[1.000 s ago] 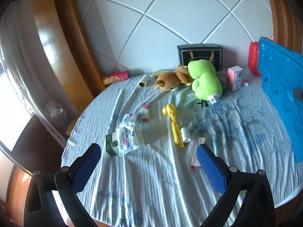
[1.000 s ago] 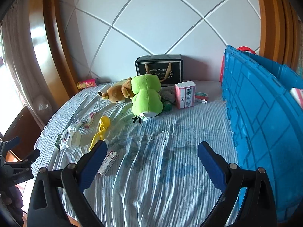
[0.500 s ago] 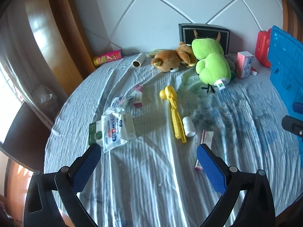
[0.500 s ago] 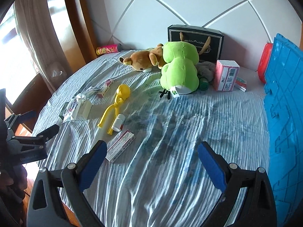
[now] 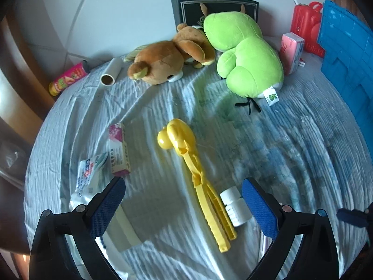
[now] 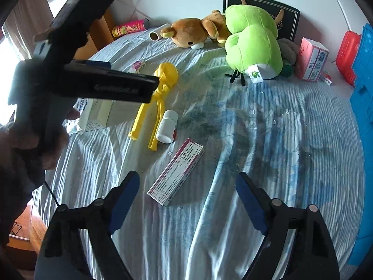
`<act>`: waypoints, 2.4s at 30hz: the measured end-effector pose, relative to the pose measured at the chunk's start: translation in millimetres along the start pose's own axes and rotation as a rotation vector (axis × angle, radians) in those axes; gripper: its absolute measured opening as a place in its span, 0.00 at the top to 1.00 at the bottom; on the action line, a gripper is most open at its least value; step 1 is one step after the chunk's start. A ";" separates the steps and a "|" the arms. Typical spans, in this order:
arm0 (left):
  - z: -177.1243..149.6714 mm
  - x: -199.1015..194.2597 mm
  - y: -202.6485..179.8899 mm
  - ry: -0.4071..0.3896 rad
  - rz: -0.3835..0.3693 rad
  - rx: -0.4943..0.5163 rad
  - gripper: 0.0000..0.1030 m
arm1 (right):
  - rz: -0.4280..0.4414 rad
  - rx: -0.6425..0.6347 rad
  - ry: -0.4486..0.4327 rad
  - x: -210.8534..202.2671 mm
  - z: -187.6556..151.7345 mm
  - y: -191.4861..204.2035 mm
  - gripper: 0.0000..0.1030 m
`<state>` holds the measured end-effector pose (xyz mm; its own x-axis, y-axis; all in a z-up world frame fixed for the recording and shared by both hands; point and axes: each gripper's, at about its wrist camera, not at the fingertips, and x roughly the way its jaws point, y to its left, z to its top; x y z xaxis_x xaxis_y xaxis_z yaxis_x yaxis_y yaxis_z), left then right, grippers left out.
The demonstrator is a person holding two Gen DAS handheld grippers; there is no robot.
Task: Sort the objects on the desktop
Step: 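Grasp the white-red medicine box with the right tool while the left tool grasps the yellow clip toy, then lift the medicine box and yellow clip toy and carry both over the blue crate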
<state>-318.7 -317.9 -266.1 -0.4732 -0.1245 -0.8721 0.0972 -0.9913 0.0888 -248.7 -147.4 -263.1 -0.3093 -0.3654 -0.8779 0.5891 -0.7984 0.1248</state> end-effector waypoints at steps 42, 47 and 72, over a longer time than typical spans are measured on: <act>-15.4 -31.0 8.3 -0.061 -0.197 0.040 0.85 | -0.029 0.106 0.000 16.4 -4.3 6.5 0.69; -10.2 -63.4 0.1 -0.115 -0.205 0.063 0.85 | -0.061 0.095 -0.062 -16.9 -1.7 1.8 0.69; 52.0 -296.5 -162.2 -0.566 -0.268 0.264 0.85 | -0.390 0.182 -0.577 -323.7 -19.4 -87.3 0.69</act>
<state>-239.6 -122.4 3.2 -0.8435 0.1950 -0.5005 -0.2703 -0.9593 0.0818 -185.6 49.9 1.2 -0.8468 -0.1918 -0.4961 0.2367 -0.9712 -0.0286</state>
